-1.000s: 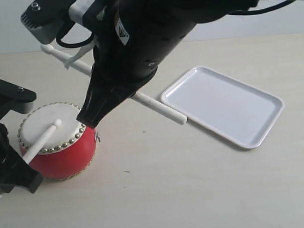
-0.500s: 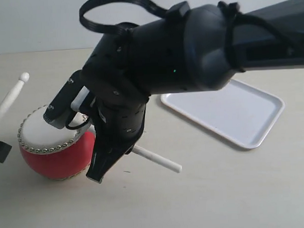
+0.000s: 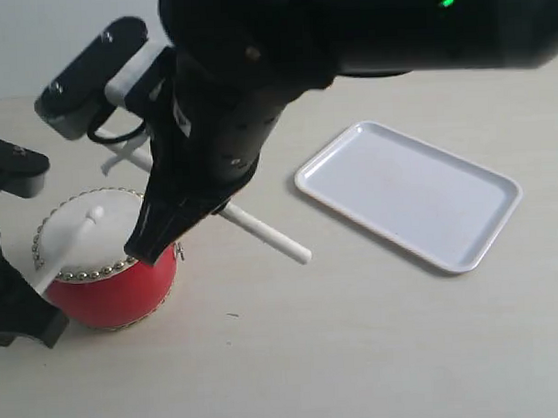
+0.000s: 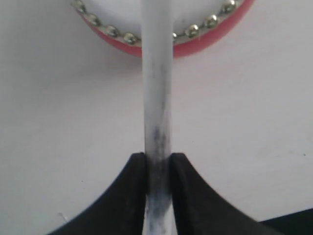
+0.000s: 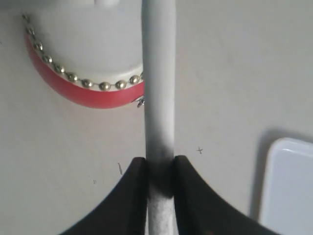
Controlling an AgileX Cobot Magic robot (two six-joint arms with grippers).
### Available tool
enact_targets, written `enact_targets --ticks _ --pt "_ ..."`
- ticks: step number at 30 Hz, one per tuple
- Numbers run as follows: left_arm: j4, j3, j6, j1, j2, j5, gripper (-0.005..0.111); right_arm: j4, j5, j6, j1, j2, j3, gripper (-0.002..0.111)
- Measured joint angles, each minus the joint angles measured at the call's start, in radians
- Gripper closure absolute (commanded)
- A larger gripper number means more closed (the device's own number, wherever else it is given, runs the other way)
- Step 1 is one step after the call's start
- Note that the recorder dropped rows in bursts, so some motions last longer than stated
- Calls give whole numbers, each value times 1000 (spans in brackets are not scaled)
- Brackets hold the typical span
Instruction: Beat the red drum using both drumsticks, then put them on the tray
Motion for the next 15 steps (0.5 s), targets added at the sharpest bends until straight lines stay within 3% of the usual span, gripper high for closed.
enact_targets --ticks 8,15 --pt "-58 0 106 0 115 -15 107 0 3 0 0 -88 0 108" --pt "146 0 -61 0 44 -18 107 0 5 3 0 -22 0 108"
